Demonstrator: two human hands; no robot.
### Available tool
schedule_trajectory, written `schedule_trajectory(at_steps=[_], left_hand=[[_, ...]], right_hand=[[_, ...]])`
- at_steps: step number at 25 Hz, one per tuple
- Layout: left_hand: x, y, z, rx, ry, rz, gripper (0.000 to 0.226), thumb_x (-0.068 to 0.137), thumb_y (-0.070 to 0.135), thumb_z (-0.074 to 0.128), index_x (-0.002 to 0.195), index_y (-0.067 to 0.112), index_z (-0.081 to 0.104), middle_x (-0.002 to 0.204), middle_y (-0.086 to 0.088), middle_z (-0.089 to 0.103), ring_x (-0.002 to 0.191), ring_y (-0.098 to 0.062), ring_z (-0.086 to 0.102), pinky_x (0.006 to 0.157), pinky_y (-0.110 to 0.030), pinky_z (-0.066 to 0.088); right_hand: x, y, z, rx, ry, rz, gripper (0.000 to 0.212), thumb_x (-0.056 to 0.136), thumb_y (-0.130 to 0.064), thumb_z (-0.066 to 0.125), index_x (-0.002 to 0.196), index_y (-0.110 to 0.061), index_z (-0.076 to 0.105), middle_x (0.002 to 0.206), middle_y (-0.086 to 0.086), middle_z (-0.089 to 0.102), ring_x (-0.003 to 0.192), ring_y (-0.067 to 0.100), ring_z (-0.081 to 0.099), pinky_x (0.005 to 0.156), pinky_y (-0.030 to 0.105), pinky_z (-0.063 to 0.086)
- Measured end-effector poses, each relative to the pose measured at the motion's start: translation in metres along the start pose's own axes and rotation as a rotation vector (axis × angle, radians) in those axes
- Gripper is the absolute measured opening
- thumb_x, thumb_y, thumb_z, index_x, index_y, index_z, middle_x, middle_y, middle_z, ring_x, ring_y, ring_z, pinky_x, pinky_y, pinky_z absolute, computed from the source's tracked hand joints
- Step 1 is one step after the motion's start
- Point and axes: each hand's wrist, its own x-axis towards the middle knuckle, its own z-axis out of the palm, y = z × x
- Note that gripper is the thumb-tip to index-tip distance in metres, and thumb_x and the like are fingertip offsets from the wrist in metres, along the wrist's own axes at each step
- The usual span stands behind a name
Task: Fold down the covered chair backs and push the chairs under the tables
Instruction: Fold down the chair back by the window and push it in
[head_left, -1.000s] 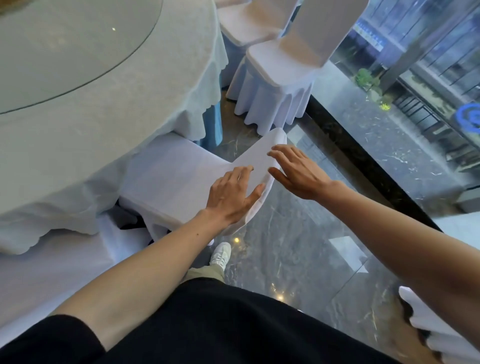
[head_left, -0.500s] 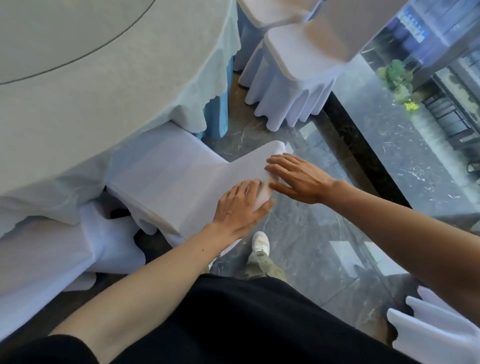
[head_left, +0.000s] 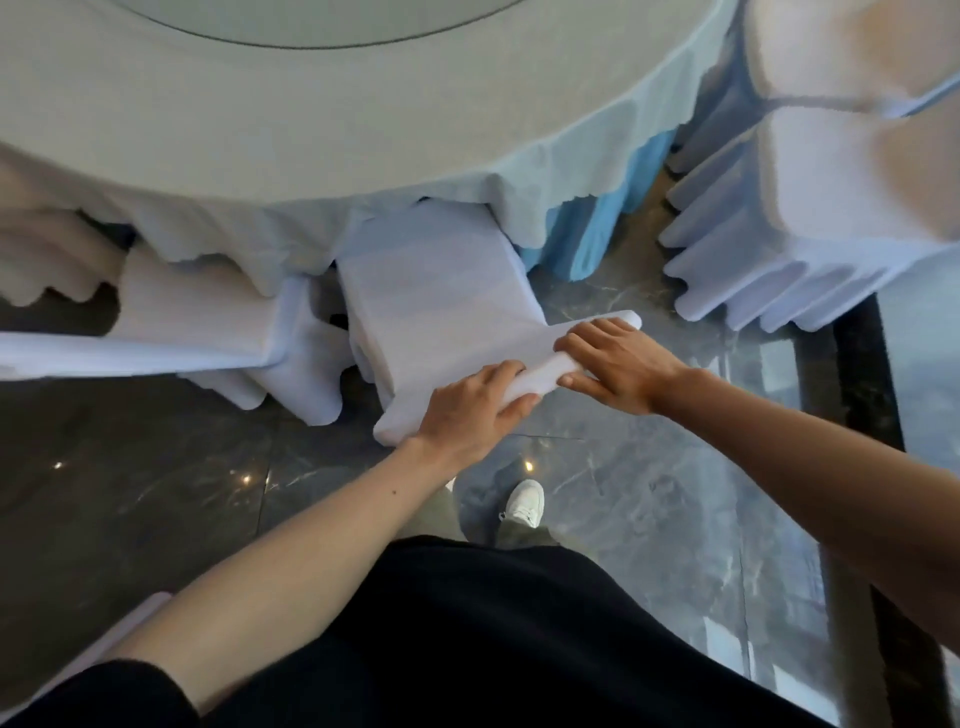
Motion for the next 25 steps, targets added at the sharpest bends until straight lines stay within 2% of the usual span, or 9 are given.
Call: schedule_trajectory(at_steps=[3, 7, 9, 11, 13, 16, 21, 25], left_hand=[[-0.006, 0.002, 0.000, 0.070, 0.033, 0.008, 0.045, 0.094, 0.052, 0.041, 0.120, 0.017, 0.052, 0.111, -0.003, 0.066, 0.084, -0.030, 0.064, 0.062, -0.040, 0.051], [-0.009, -0.004, -0.011, 0.147, 0.004, 0.025, 0.053, 0.090, 0.058, 0.028, 0.115, 0.017, 0.052, 0.099, 0.000, 0.069, 0.075, -0.028, 0.065, 0.058, -0.038, 0.053], [-0.018, -0.010, -0.013, 0.223, 0.032, 0.042, 0.037, 0.094, 0.052, 0.038, 0.114, 0.023, 0.051, 0.096, 0.008, 0.069, 0.075, -0.016, 0.067, 0.059, -0.031, 0.053], [-0.029, -0.022, -0.016, 0.079, -0.023, 0.066, 0.032, 0.095, 0.045, 0.050, 0.113, 0.019, 0.052, 0.095, 0.004, 0.068, 0.077, -0.022, 0.065, 0.063, -0.036, 0.053], [-0.048, -0.039, -0.024, 0.024, -0.089, 0.071, 0.039, 0.094, 0.048, 0.047, 0.115, 0.016, 0.052, 0.096, 0.001, 0.066, 0.080, -0.027, 0.063, 0.065, -0.042, 0.052], [-0.074, -0.067, -0.033, 0.069, -0.041, 0.176, 0.049, 0.092, 0.054, 0.037, 0.117, 0.015, 0.053, 0.098, 0.001, 0.066, 0.079, -0.026, 0.063, 0.058, -0.035, 0.047], [-0.117, -0.123, -0.047, 0.045, -0.018, 0.350, 0.036, 0.094, 0.050, 0.044, 0.117, 0.021, 0.044, 0.099, 0.003, 0.066, 0.078, -0.021, 0.065, 0.057, -0.039, 0.054], [-0.151, -0.159, -0.056, 0.044, 0.010, 0.383, 0.041, 0.092, 0.051, 0.047, 0.120, 0.021, 0.048, 0.107, 0.003, 0.068, 0.086, -0.019, 0.067, 0.059, -0.037, 0.055]], right_hand=[[0.001, -0.009, 0.012, -0.026, 0.106, 0.015, 0.068, 0.097, -0.062, 0.015, 0.112, -0.010, 0.055, 0.099, 0.011, 0.058, 0.086, 0.034, 0.054, 0.087, 0.047, 0.043], [-0.001, -0.019, 0.014, -0.037, 0.142, 0.061, 0.072, 0.096, -0.065, 0.011, 0.107, -0.009, 0.055, 0.095, 0.011, 0.056, 0.081, 0.032, 0.051, 0.083, 0.047, 0.043], [-0.002, -0.031, 0.017, -0.049, 0.175, 0.082, 0.072, 0.096, -0.065, 0.011, 0.104, -0.009, 0.056, 0.093, 0.011, 0.056, 0.078, 0.032, 0.050, 0.081, 0.046, 0.043], [-0.002, -0.050, 0.022, -0.038, 0.205, 0.110, 0.070, 0.096, -0.064, 0.014, 0.099, -0.008, 0.055, 0.088, 0.011, 0.054, 0.075, 0.032, 0.048, 0.076, 0.047, 0.043], [-0.001, -0.077, 0.031, -0.056, 0.246, 0.106, 0.065, 0.097, -0.063, 0.018, 0.095, -0.008, 0.053, 0.084, 0.010, 0.052, 0.072, 0.032, 0.047, 0.071, 0.044, 0.043], [0.003, -0.113, 0.040, -0.063, 0.270, 0.110, 0.063, 0.097, -0.064, 0.018, 0.093, -0.010, 0.052, 0.082, 0.009, 0.051, 0.070, 0.030, 0.045, 0.067, 0.041, 0.040], [0.019, -0.174, 0.054, -0.062, 0.272, 0.096, 0.065, 0.096, -0.066, 0.021, 0.089, -0.011, 0.054, 0.080, 0.006, 0.050, 0.068, 0.026, 0.044, 0.064, 0.039, 0.038], [0.032, -0.220, 0.064, -0.059, 0.307, 0.069, 0.063, 0.097, -0.064, 0.022, 0.088, -0.011, 0.055, 0.080, 0.006, 0.053, 0.067, 0.025, 0.047, 0.061, 0.037, 0.043]])
